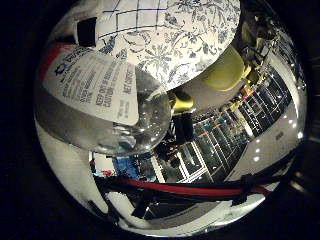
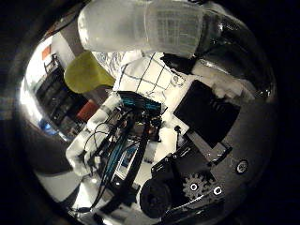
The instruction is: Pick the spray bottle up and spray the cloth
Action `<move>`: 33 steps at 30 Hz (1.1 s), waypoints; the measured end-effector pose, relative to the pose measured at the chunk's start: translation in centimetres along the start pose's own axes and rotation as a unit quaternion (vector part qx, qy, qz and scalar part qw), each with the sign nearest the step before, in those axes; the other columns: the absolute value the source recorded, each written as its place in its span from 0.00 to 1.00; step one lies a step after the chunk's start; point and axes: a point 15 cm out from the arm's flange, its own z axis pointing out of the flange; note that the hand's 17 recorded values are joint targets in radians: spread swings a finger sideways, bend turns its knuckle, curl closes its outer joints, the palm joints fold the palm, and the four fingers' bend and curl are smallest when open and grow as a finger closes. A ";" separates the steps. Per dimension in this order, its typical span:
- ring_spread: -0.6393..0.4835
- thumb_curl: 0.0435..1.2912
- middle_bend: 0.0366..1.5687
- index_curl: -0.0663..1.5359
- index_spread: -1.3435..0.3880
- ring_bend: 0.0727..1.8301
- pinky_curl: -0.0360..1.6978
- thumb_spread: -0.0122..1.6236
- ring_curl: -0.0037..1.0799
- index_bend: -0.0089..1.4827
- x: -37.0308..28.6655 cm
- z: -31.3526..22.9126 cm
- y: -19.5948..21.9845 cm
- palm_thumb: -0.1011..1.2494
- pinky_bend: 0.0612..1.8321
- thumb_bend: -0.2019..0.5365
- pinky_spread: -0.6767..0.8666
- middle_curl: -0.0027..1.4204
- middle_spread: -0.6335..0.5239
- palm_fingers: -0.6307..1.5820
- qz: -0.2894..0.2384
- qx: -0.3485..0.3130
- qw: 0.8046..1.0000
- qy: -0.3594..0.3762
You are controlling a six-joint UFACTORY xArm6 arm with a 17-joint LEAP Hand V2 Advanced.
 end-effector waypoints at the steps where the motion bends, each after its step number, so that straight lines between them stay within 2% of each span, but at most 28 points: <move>1: 0.44 0.52 0.84 0.45 0.67 0.77 0.64 0.68 0.51 0.78 -0.3 -0.3 0.2 0.85 0.56 0.26 0.28 0.39 0.48 0.84 -0.003 0.007 1.000 -0.003; 8: 0.44 0.51 0.84 0.45 0.67 0.77 0.64 0.68 0.51 0.78 -6.0 -3.5 1.6 0.86 0.56 0.26 0.28 0.39 0.48 0.84 -0.067 0.095 0.991 -0.071; 12: 0.44 0.51 0.83 0.45 0.67 0.77 0.64 0.68 0.51 0.78 -10.0 -6.1 2.1 0.87 0.56 0.26 0.28 0.39 0.48 0.84 -0.115 0.158 0.973 -0.123; 15: 0.44 0.51 0.83 0.45 0.66 0.77 0.64 0.68 0.51 0.78 -13.1 -8.5 2.2 0.88 0.56 0.26 0.28 0.39 0.48 0.84 -0.150 0.210 0.952 -0.165; 18: 0.44 0.52 0.83 0.45 0.67 0.77 0.64 0.68 0.51 0.79 -15.7 -11.0 2.7 0.89 0.56 0.26 0.28 0.39 0.48 0.84 -0.183 0.253 0.925 -0.218; 20: 0.44 0.52 0.83 0.45 0.67 0.77 0.64 0.68 0.51 0.79 -17.5 -13.0 3.2 0.90 0.56 0.26 0.28 0.39 0.48 0.84 -0.210 0.283 0.900 -0.257; 25: 0.44 0.52 0.83 0.45 0.67 0.77 0.64 0.67 0.51 0.79 -20.3 -18.1 4.0 0.90 0.56 0.26 0.29 0.39 0.48 0.84 -0.272 0.357 0.824 -0.346; 28: 0.44 0.53 0.83 0.45 0.67 0.77 0.64 0.66 0.51 0.79 -20.9 -18.3 2.4 0.89 0.56 0.25 0.29 0.39 0.48 0.84 -0.303 0.379 0.792 -0.371; 33: 0.44 0.55 0.83 0.45 0.67 0.77 0.64 0.65 0.51 0.79 -21.9 -16.6 -2.4 0.88 0.56 0.26 0.29 0.39 0.48 0.84 -0.319 0.410 0.746 -0.417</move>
